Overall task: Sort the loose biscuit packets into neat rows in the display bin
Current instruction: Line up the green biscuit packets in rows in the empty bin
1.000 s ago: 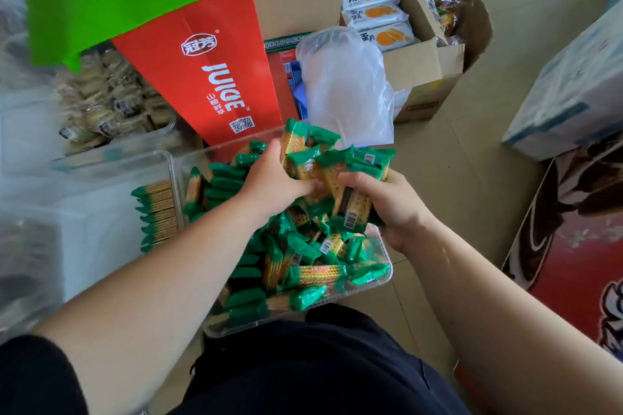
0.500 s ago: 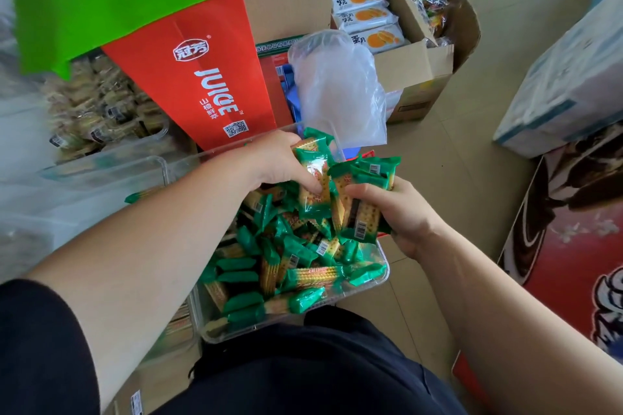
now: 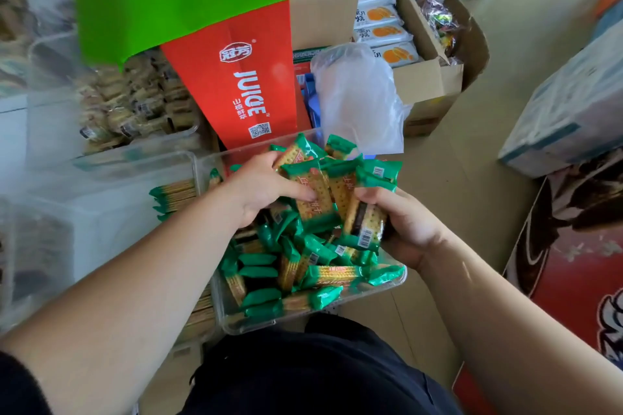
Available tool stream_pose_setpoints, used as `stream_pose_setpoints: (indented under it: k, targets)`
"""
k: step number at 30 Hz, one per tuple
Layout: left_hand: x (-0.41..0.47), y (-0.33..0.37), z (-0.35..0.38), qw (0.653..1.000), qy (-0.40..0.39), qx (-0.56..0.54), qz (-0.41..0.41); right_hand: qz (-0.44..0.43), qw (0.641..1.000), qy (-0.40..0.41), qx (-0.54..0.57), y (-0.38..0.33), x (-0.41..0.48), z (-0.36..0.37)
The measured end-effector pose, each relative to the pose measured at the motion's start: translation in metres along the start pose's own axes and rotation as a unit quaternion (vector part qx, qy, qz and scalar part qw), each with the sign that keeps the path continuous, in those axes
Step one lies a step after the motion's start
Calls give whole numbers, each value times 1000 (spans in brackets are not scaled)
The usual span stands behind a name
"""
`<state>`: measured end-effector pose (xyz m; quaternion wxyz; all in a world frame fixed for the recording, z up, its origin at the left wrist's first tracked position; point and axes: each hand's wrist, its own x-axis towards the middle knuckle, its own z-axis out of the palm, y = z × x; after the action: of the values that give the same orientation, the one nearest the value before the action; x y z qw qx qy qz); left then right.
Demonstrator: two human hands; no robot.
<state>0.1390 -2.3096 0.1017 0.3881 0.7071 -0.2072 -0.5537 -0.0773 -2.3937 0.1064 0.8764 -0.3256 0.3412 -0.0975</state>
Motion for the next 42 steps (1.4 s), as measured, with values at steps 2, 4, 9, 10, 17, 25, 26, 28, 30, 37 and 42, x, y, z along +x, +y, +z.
stream_pose_setpoints:
  k: [2, 4, 9, 10, 17, 25, 26, 28, 30, 37, 42]
  targets:
    - [-16, -5, -11, 997, 13, -77, 8, 14, 999, -36, 7, 0, 0, 8]
    - [-32, -16, -23, 993, 18, -113, 15, 18, 998, -61, -18, 5, 1, 26]
    - [-58, -57, -61, 991, 61, -118, 31, 17, 992, -70, -102, 33, 18, 83]
    - [-66, -61, -71, 989, 62, -130, 32, 21, 993, -65, -99, 39, 21, 93]
    - [-123, -92, -141, 983, 53, -172, 28, 16, 996, -58, -73, 73, 45, 166]
    - [-154, -138, -197, 985, 121, -118, 34, 56, 988, -89, -109, 122, 65, 245]
    - [-156, -142, -200, 982, 132, -130, 30, 60, 988, -86, -112, 127, 67, 254]
    - [-158, -151, -209, 976, 157, -147, 40, 65, 987, -83, -125, 134, 71, 268]
    - [-158, -159, -221, 969, 191, -153, 44, 66, 983, -86, -145, 138, 77, 273]
    - [-122, -182, -264, 940, 212, 251, 91, -15, 951, 111, -288, 135, 99, 251]
    - [-84, -202, -253, 871, 129, 473, 32, 4, 888, 147, -436, 134, 96, 234]
